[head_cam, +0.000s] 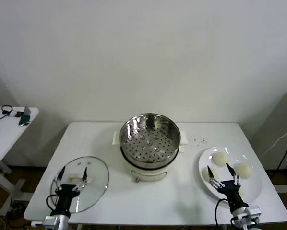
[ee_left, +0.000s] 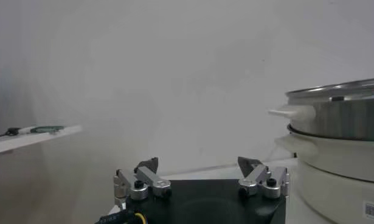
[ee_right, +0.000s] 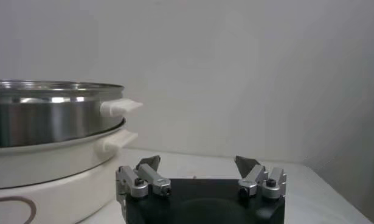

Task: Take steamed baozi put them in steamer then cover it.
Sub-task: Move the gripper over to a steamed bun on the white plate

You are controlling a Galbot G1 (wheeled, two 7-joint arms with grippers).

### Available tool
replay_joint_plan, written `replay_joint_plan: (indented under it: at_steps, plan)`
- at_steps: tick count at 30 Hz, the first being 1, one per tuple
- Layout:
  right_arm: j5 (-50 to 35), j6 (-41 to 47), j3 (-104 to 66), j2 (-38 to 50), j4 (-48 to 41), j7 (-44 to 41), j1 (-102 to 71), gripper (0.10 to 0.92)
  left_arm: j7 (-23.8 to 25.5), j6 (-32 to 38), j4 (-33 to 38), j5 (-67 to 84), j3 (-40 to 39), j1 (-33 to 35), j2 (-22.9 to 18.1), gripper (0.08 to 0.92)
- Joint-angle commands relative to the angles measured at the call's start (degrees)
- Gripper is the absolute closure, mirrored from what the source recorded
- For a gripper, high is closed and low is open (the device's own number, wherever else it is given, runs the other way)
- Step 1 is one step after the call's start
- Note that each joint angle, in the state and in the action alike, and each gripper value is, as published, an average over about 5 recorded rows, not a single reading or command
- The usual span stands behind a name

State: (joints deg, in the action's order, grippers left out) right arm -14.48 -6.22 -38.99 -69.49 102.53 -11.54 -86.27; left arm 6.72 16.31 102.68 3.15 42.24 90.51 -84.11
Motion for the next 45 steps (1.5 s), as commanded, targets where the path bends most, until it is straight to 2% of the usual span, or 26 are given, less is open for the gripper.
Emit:
replay_joint_plan:
  at_steps: [1,5,11,16,19,25,33,38,45]
  plan:
    - [2.32,5.19,0.09,9.98,-0.25,-4.24,4.98,0.203,-0.13,-0.28,0.18,0.67,0.02,-0.02,0.10,0.177]
    - [2.78,11.11,1.80,20.76,-2.87,-10.98,8.71,0.203,-0.19,-0.51,0.38,0.23,-0.23,-0.30,-0.19,0.177]
    - [5.53,15.37,5.27,37.32,-9.84,-26.60,15.19,0.203,-0.64,-0.62,-0.12,-0.20,-0.69,-0.55,-0.25,0.177]
    - [11.17,15.58,8.36,45.31,-14.64,-40.67,19.61,0.203,-1.02,-0.76,-0.83,-0.11,-1.15,-0.75,-0.09,0.177]
    - [16.40,14.15,14.33,47.48,-17.94,-45.95,25.95,0.203,-1.25,-0.97,-1.43,-0.13,-1.38,-1.29,-0.08,0.177]
    - [21.33,13.49,35.96,48.00,-23.83,-49.72,48.31,0.203,-1.54,-1.50,-2.07,-0.13,-1.61,-2.13,0.10,0.177]
    - [22.25,12.37,69.75,46.69,-31.55,-53.95,77.91,0.203,-2.19,-2.28,-2.12,0.09,-1.26,-2.41,0.78,0.177]
    - [22.60,11.71,81.72,41.34,-36.94,-54.85,87.15,0.203,-2.47,-2.46,-2.26,0.32,-0.83,-2.34,1.03,0.177]
    - [22.40,11.24,89.35,31.97,-44.53,-55.15,91.42,0.203,-2.39,-2.81,-2.12,2.29,0.19,-2.19,1.45,0.177]
